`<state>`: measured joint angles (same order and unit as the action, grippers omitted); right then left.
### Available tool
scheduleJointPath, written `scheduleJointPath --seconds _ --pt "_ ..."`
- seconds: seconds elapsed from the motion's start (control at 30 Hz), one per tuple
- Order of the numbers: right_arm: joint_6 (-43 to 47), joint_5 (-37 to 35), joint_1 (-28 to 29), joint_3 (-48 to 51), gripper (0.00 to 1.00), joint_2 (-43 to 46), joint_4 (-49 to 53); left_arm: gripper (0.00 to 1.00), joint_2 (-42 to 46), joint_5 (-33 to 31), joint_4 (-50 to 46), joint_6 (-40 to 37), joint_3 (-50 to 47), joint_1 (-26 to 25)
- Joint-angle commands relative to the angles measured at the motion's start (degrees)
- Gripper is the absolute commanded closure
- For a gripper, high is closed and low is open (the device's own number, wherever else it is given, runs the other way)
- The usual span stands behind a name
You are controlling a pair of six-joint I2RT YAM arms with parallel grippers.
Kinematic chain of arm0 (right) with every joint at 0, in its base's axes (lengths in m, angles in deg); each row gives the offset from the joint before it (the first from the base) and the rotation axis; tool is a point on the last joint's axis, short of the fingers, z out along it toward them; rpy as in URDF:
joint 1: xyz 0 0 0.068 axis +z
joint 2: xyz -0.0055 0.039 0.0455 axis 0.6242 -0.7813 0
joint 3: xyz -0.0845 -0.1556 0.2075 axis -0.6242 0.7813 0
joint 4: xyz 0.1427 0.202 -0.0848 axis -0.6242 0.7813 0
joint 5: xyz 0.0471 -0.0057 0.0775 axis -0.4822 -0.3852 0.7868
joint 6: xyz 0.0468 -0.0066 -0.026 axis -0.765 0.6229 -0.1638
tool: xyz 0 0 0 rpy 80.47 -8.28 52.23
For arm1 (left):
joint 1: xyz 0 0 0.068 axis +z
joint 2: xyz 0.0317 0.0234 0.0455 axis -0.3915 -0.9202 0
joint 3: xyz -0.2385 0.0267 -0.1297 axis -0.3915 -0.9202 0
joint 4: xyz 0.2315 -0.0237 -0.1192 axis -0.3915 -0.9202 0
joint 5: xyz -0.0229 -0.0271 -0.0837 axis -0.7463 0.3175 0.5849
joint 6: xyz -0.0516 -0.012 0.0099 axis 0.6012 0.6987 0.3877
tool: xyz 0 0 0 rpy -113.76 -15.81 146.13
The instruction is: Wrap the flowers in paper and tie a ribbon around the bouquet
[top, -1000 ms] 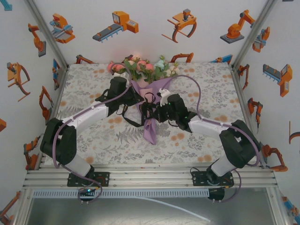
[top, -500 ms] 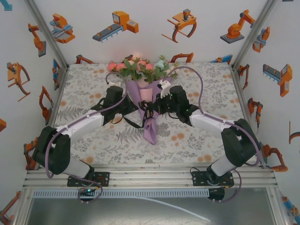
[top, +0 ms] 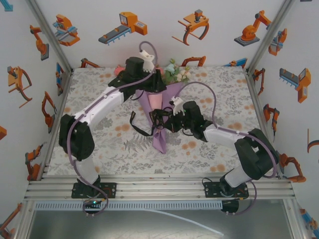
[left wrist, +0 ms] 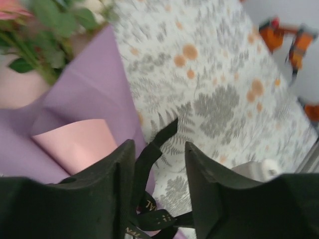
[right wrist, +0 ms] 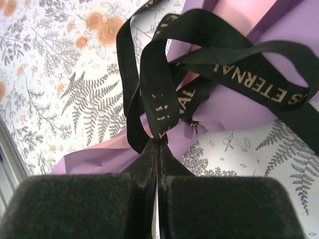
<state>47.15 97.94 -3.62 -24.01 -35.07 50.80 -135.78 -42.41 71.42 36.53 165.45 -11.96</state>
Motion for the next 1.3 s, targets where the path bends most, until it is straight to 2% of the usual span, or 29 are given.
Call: scheduleJointPath --seconds 0.0,0.13,0.2,0.33,0.43,0.53,0.57,0.73,0.9,1.07,1.17,1.27 --pt "-0.2 -0.8 -0.1 0.4 1.00 2.2 -2.6 0.49 -5.4 6.2 -7.2 -9.8 2.4 -2.7" --pt "-0.2 0.0 0.0 0.2 1.00 2.1 -2.5 0.46 -9.5 0.5 -9.6 -12.3 4.0 -4.1" --pt "-0.2 0.3 -0.1 0.1 1.00 2.1 -2.6 0.44 -10.7 0.6 -8.7 -12.9 3.5 -4.3" --pt "-0.2 0.4 -0.1 0.2 1.00 2.2 -2.4 0.45 -12.1 -3.8 -8.9 -14.3 3.2 -4.8" --pt "-0.1 0.4 0.0 0.2 1.00 2.5 -2.3 0.68 -11.9 -4.6 -8.6 -13.9 2.9 -4.8" --pt "0.1 -0.1 0.0 0.3 1.00 2.9 -1.8 0.98 -10.2 -4.9 -6.1 -12.1 1.8 -4.7" --pt "0.2 -0.3 -0.1 0.2 1.00 3.1 -1.6 1.00 -9.4 -5.6 -5.3 -11.5 1.4 -4.7" --pt "0.8 -0.6 0.0 0.4 1.00 4.2 -0.8 1.00 -2.2 -6.1 1.1 -5.6 -3.3 -2.6" --pt "0.7 -1.6 0.0 -0.3 1.00 4.7 -0.4 1.00 10.5 -6.5 13.1 2.7 -17.8 1.0" --pt "-1.5 0.1 0.0 -3.0 1.00 1.4 -3.4 1.00 17.7 -12.3 15.6 7.1 -28.3 1.8" --pt "-0.8 -1.9 0.0 -5.0 1.00 -1.1 -3.8 1.00 21.1 -16.2 18.2 10.7 -33.6 1.8" --pt "1.3 -3.7 0.0 -8.6 1.00 -3.6 -2.5 1.00 23.7 -17.5 20.0 13.0 -37.7 1.8"
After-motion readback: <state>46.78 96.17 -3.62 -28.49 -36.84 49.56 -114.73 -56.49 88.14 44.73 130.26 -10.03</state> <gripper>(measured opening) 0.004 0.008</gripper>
